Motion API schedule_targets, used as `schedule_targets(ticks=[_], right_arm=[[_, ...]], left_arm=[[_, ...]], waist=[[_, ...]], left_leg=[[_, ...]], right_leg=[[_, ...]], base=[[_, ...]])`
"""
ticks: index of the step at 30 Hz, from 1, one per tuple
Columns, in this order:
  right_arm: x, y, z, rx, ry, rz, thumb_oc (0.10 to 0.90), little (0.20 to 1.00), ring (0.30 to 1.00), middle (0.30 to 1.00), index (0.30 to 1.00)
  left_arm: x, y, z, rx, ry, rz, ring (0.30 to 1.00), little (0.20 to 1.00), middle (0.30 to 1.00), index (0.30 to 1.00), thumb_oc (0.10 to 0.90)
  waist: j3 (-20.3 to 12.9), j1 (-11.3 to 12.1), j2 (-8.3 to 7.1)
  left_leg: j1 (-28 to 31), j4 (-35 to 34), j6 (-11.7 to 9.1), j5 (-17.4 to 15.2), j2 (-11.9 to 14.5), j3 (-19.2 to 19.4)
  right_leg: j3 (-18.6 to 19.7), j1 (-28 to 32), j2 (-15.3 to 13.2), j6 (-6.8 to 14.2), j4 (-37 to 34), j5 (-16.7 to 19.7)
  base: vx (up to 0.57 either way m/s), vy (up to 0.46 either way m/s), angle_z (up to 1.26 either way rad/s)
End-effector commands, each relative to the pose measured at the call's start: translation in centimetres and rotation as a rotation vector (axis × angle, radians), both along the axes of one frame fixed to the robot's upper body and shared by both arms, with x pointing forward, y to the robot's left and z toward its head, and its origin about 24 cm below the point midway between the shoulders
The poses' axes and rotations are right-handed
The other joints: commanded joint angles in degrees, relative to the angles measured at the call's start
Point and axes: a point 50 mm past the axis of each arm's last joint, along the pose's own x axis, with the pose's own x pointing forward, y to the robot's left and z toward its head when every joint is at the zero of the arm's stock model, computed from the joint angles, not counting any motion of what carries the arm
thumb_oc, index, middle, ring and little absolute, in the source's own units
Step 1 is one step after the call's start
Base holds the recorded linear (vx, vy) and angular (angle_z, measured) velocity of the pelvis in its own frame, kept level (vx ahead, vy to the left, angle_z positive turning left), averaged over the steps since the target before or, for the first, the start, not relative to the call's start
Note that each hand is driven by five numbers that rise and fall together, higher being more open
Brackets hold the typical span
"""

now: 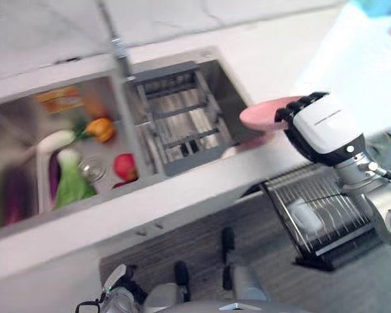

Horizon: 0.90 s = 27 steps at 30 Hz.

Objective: Place the dishes in the dishwasher.

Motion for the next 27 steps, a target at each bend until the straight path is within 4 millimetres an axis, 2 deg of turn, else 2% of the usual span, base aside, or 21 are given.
schedule_targets(ticks=[1,2,3,4,6,9,10,13,14,20,21,23,27], right_arm=[[-0.3,-0.3,8.5,-0.082,-0.352,0.011,0.400,0.300,0.300,0.300,0.300],[-0.4,-0.9,8.4,-0.069,-0.355,-0.017,0.400,0.300,0.300,0.300,0.300],[-0.3,-1.2,8.4,-0.059,-0.366,-0.034,0.400,0.300,0.300,0.300,0.300],[-0.3,-1.2,8.4,-0.058,-0.366,-0.034,0.400,0.300,0.300,0.300,0.300],[0.1,-1.7,8.2,-0.015,-0.373,-0.058,0.400,0.300,0.300,0.300,0.300],[0.5,-1.9,7.8,-0.013,-0.356,-0.078,0.400,0.300,0.300,0.300,0.300],[0.6,-2.4,7.6,-0.011,-0.362,-0.100,0.400,0.300,0.300,0.300,0.300],[0.6,-2.7,7.4,-0.018,-0.367,-0.117,0.400,0.300,0.300,0.300,0.300],[0.4,-3.7,6.5,-0.006,-0.373,-0.171,0.400,0.300,0.300,0.300,0.300],[-0.9,-5.7,5.2,0.023,-0.416,-0.277,0.400,0.300,0.300,0.300,0.300],[-1.2,-6.2,3.3,0.141,-0.417,-0.311,0.400,0.300,0.300,0.300,0.300],[-1.3,-6.1,0.9,0.236,-0.380,-0.336,0.400,0.300,0.300,0.300,0.300],[-0.9,-6.6,-0.7,0.199,-0.325,-0.396,0.400,0.300,0.300,0.300,0.300]], left_arm=[[-2.4,0.0,-0.7,-0.013,0.075,0.004,0.900,0.900,0.900,0.900,0.800],[-2.6,0.1,-0.7,-0.014,0.074,0.016,0.900,0.900,0.900,0.900,0.800],[-3.0,0.3,-0.7,-0.015,0.076,0.049,0.900,0.900,0.900,0.900,0.800],[-3.0,0.3,-0.7,-0.014,0.075,0.050,0.900,0.900,0.900,0.900,0.800],[-3.3,0.2,-0.9,-0.024,0.077,0.105,0.900,0.900,0.900,0.900,0.800],[-3.7,-0.5,-1.1,-0.036,0.082,0.131,0.900,0.900,0.900,0.900,0.800],[-3.9,-1.2,-1.3,-0.053,0.085,0.138,0.900,0.900,0.900,0.900,0.800],[-3.7,-1.6,-1.4,-0.051,0.090,0.116,0.900,0.900,0.900,0.900,0.800],[-3.3,-2.4,-1.5,-0.046,0.094,0.070,0.900,0.900,0.900,0.900,0.800],[-3.6,-2.6,-1.7,-0.032,0.114,0.078,0.900,0.900,0.900,0.900,0.800],[-3.6,-2.7,-1.8,-0.019,0.117,0.076,0.900,0.900,0.900,0.900,0.800],[-3.8,-2.7,-1.9,-0.001,0.128,0.095,0.900,0.900,0.900,0.900,0.800],[-3.5,-2.8,-1.8,0.018,0.123,0.074,0.900,0.900,0.900,0.900,0.800]], waist=[[-3.41,3.36,0.73],[-3.56,3.69,0.79],[-3.91,4.67,0.40],[-3.90,4.76,0.43],[-4.07,5.51,0.10],[-4.57,5.92,0.39],[-4.46,6.13,0.74],[-3.91,5.83,1.19],[-3.18,5.41,1.89],[-2.94,4.58,3.34],[-2.71,4.18,3.98],[-2.45,4.02,4.31],[-1.93,3.98,4.85]], left_leg=[[-1.22,-2.28,-3.96,-0.84,3.64,-5.83],[-1.43,-1.99,-3.72,-0.76,3.54,-5.33],[-1.98,-1.64,-3.76,-0.83,2.95,-4.74],[-2.02,-1.71,-3.76,-0.59,3.04,-4.62],[-2.68,-0.85,-3.92,-0.26,2.60,-3.48],[-3.16,-0.43,-4.92,0.35,4.00,-2.46],[-3.55,0.11,-5.78,0.94,5.01,-2.57],[-3.44,0.50,-6.39,1.29,5.65,-3.00],[-3.68,1.33,-7.34,2.00,6.62,-4.11],[-3.35,1.20,-8.53,3.24,7.66,-5.56],[-3.12,0.95,-8.72,3.53,7.93,-5.50],[-2.67,0.64,-8.92,3.66,8.07,-5.71],[-2.57,0.37,-9.22,3.90,8.23,-5.92]], right_leg=[[7.02,7.80,0.59,-1.60,5.35,-11.23],[7.82,8.84,1.11,-1.88,5.47,-12.76],[7.66,11.51,1.04,-2.19,1.61,-13.32],[7.73,11.63,1.17,-2.23,1.08,-12.84],[8.96,13.20,1.22,-2.82,-5.44,-11.79],[9.48,15.19,2.33,-3.14,-12.74,-9.81],[8.48,16.95,2.71,-3.24,-15.58,-9.30],[8.02,17.87,3.14,-3.64,-15.88,-9.51],[6.96,18.80,3.79,-4.48,-15.98,-10.29],[4.77,20.39,4.73,-5.58,-16.02,-11.49],[4.31,20.60,4.90,-5.72,-15.94,-11.67],[4.17,20.87,5.04,-5.94,-15.90,-11.89],[3.90,20.70,5.08,-6.08,-15.75,-12.02]], base=[[-0.12,0.062,-0.45],[-0.14,0.010,-0.37],[-0.11,-0.010,-0.35],[-0.10,-0.029,-0.56],[-0.04,-0.091,-1.01],[-0.02,-0.212,-0.58],[-0.02,-0.248,-0.27],[-0.01,-0.122,0.06],[0.00,-0.153,0.14],[0.02,-0.088,0.20],[0.01,-0.046,0.12],[0.01,-0.050,0.12],[-0.01,-0.017,0.05]])
